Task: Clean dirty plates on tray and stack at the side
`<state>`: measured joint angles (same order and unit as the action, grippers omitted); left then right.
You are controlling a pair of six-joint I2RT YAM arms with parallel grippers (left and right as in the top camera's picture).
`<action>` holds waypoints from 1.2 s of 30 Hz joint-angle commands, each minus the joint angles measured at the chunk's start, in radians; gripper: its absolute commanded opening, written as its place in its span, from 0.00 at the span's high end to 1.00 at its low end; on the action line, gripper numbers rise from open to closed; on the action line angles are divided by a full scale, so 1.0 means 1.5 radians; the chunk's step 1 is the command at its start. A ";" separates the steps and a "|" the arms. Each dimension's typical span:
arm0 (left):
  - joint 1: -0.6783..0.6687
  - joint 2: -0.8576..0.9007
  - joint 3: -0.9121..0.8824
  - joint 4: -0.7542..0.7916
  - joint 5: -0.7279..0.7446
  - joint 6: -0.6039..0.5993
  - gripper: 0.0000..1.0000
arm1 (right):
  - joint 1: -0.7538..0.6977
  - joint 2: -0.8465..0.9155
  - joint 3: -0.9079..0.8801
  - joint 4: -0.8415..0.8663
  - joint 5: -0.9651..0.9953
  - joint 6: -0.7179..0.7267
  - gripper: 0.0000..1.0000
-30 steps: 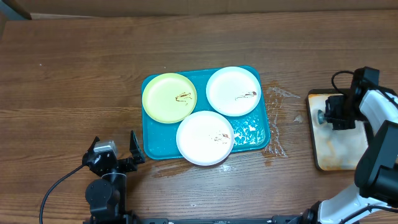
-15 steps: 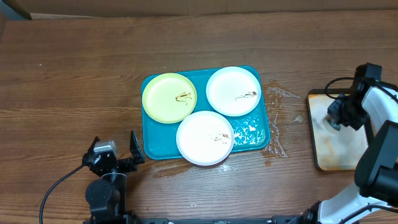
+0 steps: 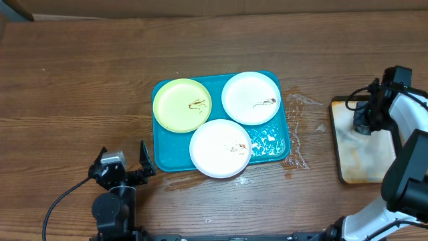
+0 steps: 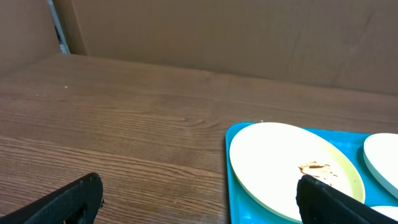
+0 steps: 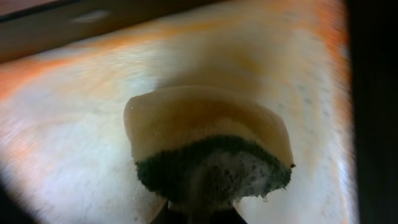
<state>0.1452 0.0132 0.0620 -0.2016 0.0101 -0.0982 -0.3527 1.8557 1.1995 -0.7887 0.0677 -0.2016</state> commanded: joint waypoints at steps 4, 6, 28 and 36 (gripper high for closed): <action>0.000 -0.006 -0.002 -0.001 -0.006 0.008 0.00 | 0.001 -0.004 0.028 -0.017 -0.105 -0.105 0.96; 0.000 -0.006 -0.002 -0.001 -0.006 0.008 0.00 | 0.000 -0.004 0.029 -0.020 -0.135 -0.117 0.96; 0.000 -0.006 -0.002 0.054 -0.024 0.015 0.00 | -0.002 -0.004 0.029 -0.024 -0.191 -0.092 0.96; -0.001 0.025 0.047 0.040 0.186 -0.020 0.00 | -0.002 -0.004 0.030 -0.024 -0.182 -0.069 0.96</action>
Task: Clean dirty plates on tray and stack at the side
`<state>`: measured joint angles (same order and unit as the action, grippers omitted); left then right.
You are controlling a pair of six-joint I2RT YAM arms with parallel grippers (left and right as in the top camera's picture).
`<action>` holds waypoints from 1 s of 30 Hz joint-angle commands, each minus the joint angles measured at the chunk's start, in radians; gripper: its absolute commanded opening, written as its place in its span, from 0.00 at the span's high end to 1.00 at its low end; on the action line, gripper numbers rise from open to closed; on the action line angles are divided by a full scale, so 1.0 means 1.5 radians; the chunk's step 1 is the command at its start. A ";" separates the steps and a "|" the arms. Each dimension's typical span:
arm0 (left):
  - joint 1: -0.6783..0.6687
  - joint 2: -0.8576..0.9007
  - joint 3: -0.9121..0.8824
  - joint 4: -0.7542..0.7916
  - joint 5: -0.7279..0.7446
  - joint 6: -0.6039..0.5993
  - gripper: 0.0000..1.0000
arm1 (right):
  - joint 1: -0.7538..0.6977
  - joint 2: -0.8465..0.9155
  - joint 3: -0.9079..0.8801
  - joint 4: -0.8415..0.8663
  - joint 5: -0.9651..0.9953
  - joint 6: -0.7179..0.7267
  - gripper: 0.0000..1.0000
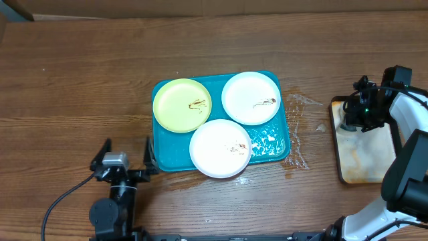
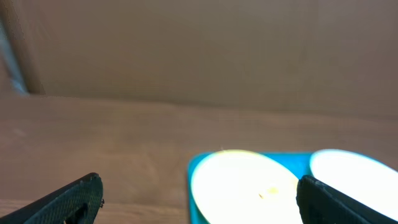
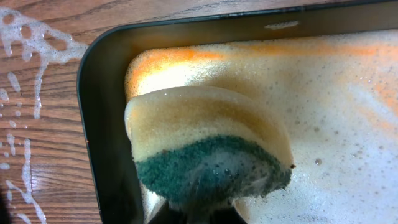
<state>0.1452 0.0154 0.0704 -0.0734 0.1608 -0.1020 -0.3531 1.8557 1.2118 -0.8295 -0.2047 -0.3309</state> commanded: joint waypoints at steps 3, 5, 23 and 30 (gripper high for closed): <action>-0.001 0.088 0.093 -0.122 0.095 -0.017 0.00 | -0.002 -0.006 0.023 0.004 0.001 0.043 0.96; -0.001 0.156 0.135 -0.138 0.106 -0.017 0.00 | -0.002 -0.010 0.024 0.003 0.001 0.053 0.96; -0.112 0.890 0.626 -0.354 0.325 -0.017 0.00 | -0.002 -0.126 0.097 -0.103 -0.006 0.171 0.96; -0.220 0.953 0.653 -0.331 0.327 0.036 0.00 | -0.002 -0.141 0.097 -0.188 -0.075 0.172 0.96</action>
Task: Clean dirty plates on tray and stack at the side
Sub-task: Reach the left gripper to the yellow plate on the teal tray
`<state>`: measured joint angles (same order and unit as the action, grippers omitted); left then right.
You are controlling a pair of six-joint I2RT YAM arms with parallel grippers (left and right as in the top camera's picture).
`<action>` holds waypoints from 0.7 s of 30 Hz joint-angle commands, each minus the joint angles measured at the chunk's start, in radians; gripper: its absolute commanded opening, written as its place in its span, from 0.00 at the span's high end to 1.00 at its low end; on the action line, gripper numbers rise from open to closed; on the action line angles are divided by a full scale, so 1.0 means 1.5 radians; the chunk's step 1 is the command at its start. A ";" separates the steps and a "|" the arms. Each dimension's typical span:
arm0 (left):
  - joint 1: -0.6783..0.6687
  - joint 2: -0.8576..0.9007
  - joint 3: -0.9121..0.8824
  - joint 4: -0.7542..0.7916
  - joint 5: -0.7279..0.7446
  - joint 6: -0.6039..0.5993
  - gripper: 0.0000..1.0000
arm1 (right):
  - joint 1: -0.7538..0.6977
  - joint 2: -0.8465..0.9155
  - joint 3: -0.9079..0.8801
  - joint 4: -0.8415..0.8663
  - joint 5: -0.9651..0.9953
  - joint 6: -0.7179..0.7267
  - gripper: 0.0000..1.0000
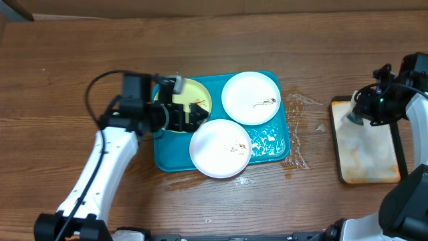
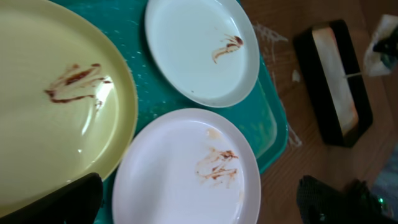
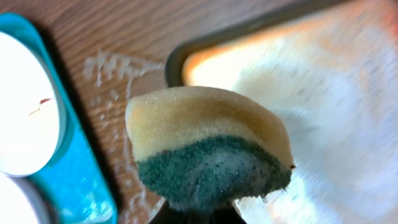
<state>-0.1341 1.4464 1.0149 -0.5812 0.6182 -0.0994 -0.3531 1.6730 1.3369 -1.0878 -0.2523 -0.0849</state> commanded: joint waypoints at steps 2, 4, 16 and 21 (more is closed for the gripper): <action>-0.042 -0.001 0.023 0.018 0.025 0.010 0.00 | -0.002 -0.022 0.014 -0.023 -0.043 0.021 0.96; -0.042 0.000 0.023 0.030 0.024 -0.011 0.00 | -0.002 -0.026 0.014 -0.024 -0.045 0.022 0.96; -0.087 0.008 0.025 0.034 -0.130 -0.004 0.16 | -0.024 -0.038 0.015 -0.036 0.033 0.092 0.96; -0.112 0.061 0.044 0.033 -0.183 -0.004 0.26 | -0.022 -0.038 0.015 -0.047 0.028 0.092 0.96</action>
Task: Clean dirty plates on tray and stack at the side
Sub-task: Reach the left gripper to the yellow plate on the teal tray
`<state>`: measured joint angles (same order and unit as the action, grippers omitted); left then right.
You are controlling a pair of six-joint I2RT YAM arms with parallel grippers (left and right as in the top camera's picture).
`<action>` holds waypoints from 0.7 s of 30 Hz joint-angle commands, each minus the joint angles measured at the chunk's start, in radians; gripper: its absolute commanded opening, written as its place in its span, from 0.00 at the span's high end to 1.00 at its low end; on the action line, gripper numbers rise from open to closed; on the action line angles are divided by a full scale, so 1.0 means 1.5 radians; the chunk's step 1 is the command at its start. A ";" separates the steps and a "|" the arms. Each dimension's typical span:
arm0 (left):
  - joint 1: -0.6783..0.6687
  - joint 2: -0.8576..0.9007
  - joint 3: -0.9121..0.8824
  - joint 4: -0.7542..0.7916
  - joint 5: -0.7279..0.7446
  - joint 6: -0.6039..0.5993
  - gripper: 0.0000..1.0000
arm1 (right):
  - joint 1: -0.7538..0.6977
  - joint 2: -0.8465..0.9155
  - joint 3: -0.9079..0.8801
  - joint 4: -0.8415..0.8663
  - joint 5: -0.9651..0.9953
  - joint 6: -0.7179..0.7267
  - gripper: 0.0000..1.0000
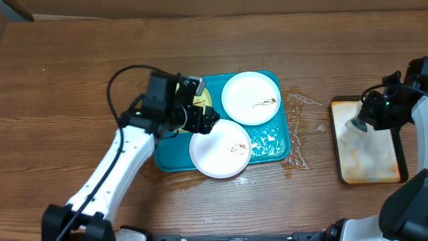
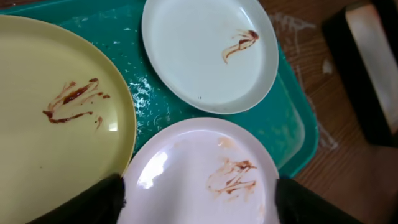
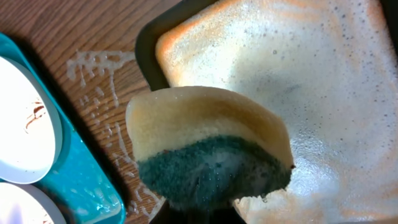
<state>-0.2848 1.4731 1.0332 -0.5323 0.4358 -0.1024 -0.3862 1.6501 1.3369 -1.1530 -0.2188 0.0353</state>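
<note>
A teal tray carries three sauce-smeared plates: a yellow plate at the back left, a white plate at the back right, and a white front plate. My left gripper hangs open over the front plate's left part, its fingers straddling that front plate. My right gripper is shut on a yellow-and-green sponge, held above the left edge of the black soap tray.
Foamy water fills the soap tray at the right. Soap streaks wet the wood between it and the teal tray. A cardboard wall runs along the table's back edge.
My left gripper has shifted right from over the yellow plate toward the front white plate. My right gripper with the sponge has barely moved at the soap tray's left end.
The left arm sat folded at the table's front, open, while the right gripper pressed the sponge into the foam. Then the sponge was lifted at the soap tray's left edge. The left arm came to be over the teal tray, now at the front plate.
</note>
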 commanded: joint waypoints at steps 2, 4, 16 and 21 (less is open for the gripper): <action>-0.012 0.095 0.062 -0.008 -0.061 -0.035 0.30 | 0.000 -0.023 0.015 -0.007 -0.006 0.011 0.96; -0.012 0.137 0.099 -0.023 -0.061 -0.042 0.47 | 0.000 -0.023 0.015 -0.010 -0.008 0.011 0.96; -0.018 0.366 0.475 -0.217 -0.071 -0.039 0.43 | 0.000 -0.023 0.015 -0.017 -0.007 0.009 0.96; -0.041 0.437 0.543 -0.283 -0.089 -0.052 0.49 | 0.000 -0.023 0.015 -0.019 -0.007 0.009 0.96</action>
<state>-0.3134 2.0491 1.8000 -0.9302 0.3206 -0.1616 -0.3862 1.6489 1.3369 -1.1816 -0.2214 0.0486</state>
